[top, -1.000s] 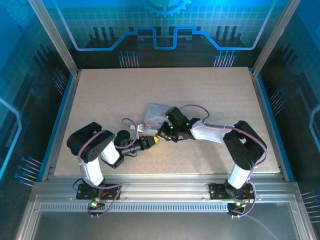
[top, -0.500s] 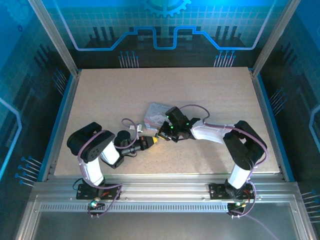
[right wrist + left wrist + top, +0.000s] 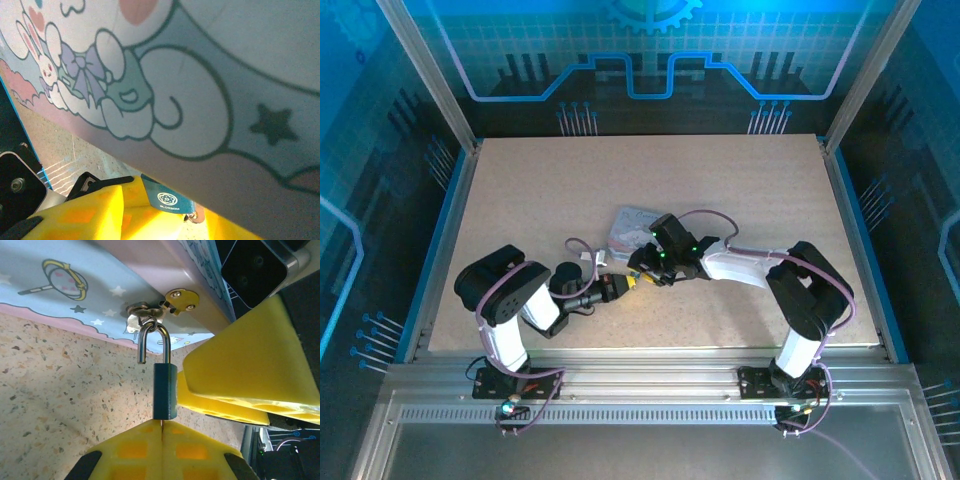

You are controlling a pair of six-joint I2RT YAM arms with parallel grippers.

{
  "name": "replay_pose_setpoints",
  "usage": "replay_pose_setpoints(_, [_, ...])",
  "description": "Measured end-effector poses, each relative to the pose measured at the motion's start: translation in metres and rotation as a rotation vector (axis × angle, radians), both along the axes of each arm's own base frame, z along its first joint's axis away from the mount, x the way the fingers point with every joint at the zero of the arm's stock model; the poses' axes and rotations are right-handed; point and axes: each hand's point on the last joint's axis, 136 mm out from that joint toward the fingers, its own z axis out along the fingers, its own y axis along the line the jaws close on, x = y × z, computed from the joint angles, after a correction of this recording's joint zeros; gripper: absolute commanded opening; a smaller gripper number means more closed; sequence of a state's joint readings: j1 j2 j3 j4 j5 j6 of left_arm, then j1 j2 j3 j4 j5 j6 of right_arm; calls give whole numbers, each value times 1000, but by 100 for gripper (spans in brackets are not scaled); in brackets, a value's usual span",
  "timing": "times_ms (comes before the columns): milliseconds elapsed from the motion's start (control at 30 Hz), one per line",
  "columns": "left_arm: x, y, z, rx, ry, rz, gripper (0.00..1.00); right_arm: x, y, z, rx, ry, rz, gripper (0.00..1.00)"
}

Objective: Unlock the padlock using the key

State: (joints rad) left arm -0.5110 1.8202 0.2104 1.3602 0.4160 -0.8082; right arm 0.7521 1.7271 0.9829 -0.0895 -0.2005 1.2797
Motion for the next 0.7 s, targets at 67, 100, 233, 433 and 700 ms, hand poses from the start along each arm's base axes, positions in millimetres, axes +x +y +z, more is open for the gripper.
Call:
replay_pose_setpoints(67, [-1, -1, 0, 0, 0, -3, 0, -1, 2, 0, -1, 1, 1, 48])
replay_pose_setpoints(100, [-1, -1, 0, -1, -1, -3, 0, -1, 2, -1, -3, 2, 2, 48])
replay_pose_setpoints(233, [0, -1, 1, 3, -11, -3, 0, 2, 7, -1, -7, 0, 3, 47])
replay_pose_setpoints(433, [-4, -3, 3, 53, -53, -14, 0, 1, 6, -3, -49, 8, 13, 47])
replay_pose_setpoints(700, [-19, -20, 17, 258, -189, -90, 0, -5, -6, -12, -151, 8, 48, 38])
